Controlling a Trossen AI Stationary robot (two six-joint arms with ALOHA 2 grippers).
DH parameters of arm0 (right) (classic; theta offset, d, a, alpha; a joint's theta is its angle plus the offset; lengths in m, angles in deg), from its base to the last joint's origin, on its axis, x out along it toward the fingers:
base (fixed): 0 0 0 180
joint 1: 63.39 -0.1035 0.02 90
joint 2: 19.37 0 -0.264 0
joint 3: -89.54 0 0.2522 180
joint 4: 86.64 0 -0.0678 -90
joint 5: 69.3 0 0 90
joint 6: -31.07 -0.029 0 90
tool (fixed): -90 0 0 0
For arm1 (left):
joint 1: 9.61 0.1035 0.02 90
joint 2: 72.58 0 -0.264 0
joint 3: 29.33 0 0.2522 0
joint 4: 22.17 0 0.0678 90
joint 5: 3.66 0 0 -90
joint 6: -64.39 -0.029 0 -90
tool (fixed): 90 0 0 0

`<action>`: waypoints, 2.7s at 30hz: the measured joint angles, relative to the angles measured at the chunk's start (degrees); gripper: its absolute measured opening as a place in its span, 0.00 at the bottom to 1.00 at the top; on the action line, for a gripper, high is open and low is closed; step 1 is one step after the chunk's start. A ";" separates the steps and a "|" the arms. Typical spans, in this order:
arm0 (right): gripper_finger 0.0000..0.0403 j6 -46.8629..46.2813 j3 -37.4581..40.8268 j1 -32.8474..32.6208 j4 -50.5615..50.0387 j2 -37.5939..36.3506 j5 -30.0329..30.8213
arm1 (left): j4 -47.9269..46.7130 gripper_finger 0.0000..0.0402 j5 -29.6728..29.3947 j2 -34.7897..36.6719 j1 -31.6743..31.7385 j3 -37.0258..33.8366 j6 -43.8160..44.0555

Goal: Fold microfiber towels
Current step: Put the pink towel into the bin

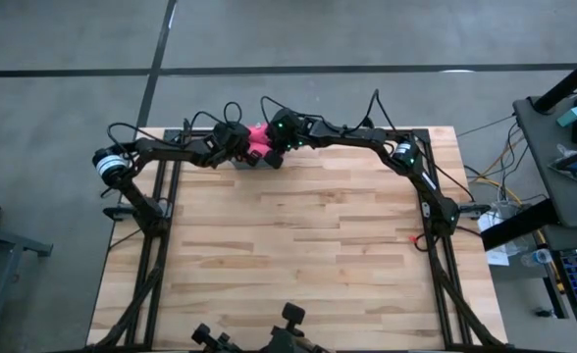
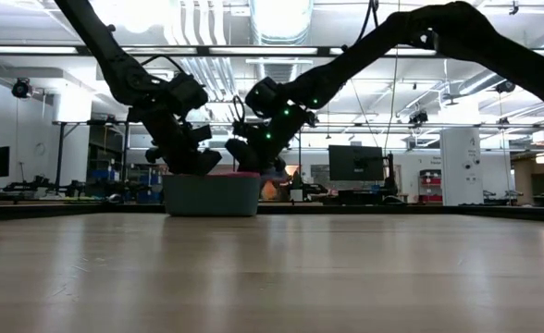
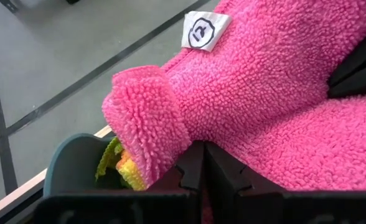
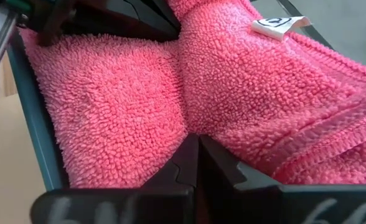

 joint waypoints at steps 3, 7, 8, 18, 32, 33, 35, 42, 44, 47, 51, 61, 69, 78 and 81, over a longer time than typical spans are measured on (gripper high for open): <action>0.02 -0.12 0.57 0.00 0.27 0.00 -0.01 | -0.03 0.00 0.00 0.00 0.00 -0.09 0.06; 0.02 -0.47 1.12 0.00 0.78 0.00 -0.02 | -0.40 0.00 0.01 0.00 -0.03 -0.09 1.36; 0.02 -0.53 1.17 0.00 0.82 0.00 -0.02 | -0.44 0.00 0.00 0.00 -0.06 -0.11 1.37; 0.02 -0.28 1.42 0.00 1.15 -0.89 0.07 | -1.14 0.00 0.04 2.80 -0.42 0.07 1.29; 0.02 2.35 1.51 0.28 1.52 -7.01 0.03 | -3.20 0.00 -0.42 14.84 0.03 0.02 -5.79; 0.02 2.65 1.47 0.45 2.01 -7.29 0.00 | -2.49 0.00 -0.46 14.88 0.29 0.02 -6.43; 0.02 2.90 1.41 1.16 3.03 -7.50 -0.02 | -0.90 0.00 -0.53 14.60 1.08 0.00 -6.64; 0.02 1.98 1.41 3.62 6.29 -5.95 0.05 | 3.39 0.00 -0.42 7.64 3.04 0.04 -6.73; 0.02 1.59 1.36 3.91 8.07 -4.77 -0.33 | 4.92 0.00 -0.59 4.67 3.39 0.11 -6.58; 0.02 1.57 1.35 3.98 8.83 -2.86 -0.46 | 6.09 0.00 -0.78 1.54 3.45 0.27 -6.23; 0.02 2.22 1.36 3.89 6.82 -1.70 -0.49 | 5.41 0.00 -0.79 -0.16 3.42 0.26 -5.59; 0.02 2.42 1.36 3.78 4.31 -2.71 -0.04 | 2.38 0.00 -0.81 1.39 3.39 0.33 -5.16; 0.02 2.42 0.64 3.06 0.88 -6.75 -0.04 | -3.36 0.00 0.22 11.46 3.34 0.18 -7.92; 0.02 2.41 2.08 0.33 -0.49 -7.47 -7.50 | -11.64 0.00 17.66 15.88 2.84 -0.99 -12.10; 0.02 2.14 4.24 -0.04 1.35 -7.27 -7.53 | -10.42 0.00 17.35 13.49 2.86 -2.23 -12.22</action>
